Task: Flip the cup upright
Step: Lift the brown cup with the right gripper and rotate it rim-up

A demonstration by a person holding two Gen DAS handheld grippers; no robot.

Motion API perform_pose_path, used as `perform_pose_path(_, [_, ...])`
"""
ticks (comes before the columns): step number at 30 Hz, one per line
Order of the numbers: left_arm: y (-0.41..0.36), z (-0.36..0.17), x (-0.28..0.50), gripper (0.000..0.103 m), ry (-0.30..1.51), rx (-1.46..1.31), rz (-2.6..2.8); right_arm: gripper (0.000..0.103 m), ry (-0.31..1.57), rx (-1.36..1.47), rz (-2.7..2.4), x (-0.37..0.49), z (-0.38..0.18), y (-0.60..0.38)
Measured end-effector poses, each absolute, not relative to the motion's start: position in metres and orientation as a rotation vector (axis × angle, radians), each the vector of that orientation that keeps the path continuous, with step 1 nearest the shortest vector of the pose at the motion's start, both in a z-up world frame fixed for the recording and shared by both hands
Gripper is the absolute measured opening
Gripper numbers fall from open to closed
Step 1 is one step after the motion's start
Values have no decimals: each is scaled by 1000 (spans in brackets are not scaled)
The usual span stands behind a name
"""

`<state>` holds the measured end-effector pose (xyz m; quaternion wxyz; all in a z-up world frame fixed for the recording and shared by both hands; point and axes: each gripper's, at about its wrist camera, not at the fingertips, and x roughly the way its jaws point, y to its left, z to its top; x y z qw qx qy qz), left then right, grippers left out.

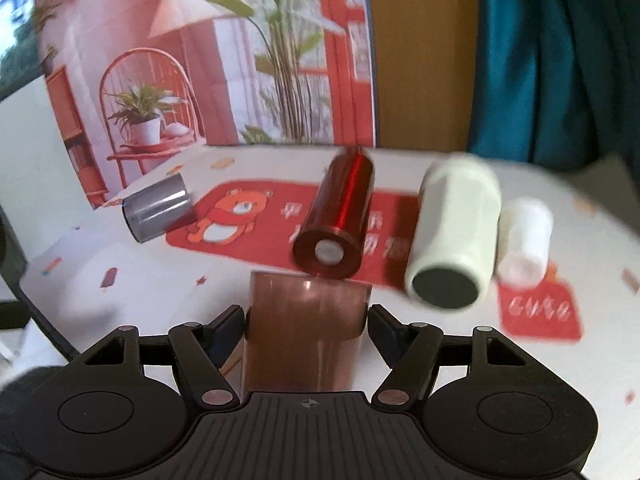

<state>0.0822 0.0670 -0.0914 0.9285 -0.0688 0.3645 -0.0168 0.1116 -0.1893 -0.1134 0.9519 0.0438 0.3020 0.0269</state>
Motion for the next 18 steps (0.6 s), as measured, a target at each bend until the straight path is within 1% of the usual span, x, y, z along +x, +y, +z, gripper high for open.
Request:
perform_pose_path(1, [66, -91, 82, 100, 747, -140, -35, 59, 585, 66, 50, 108, -110, -187])
perform_pose_path(3, [65, -92, 83, 100, 751, -137, -37, 59, 554, 52, 42, 105, -106, -188])
perform_pose_path(7, [64, -92, 83, 100, 752, -134, -41, 56, 629, 105, 55, 111, -114, -195])
perform_pose_path(11, [64, -92, 83, 100, 755, -133, -39, 56, 664, 182, 49, 114, -119, -202])
perform_pose_path(12, [64, -92, 83, 100, 756, -131, -38, 57, 663, 215, 55, 119, -116, -205])
perform_pose_path(14, [63, -93, 83, 100, 758, -126, -41, 63, 688, 263, 85, 135, -110, -209])
perform_pose_path(15, [63, -93, 83, 100, 758, -123, -41, 70, 727, 284, 100, 148, -109, -210])
perform_pose_path(16, [63, -93, 84, 100, 759, -121, -41, 70, 771, 295, 102, 160, -110, -210])
perform_pose_path(18, [64, -94, 85, 100, 761, -126, -39, 75, 841, 327, 81, 184, -115, -210])
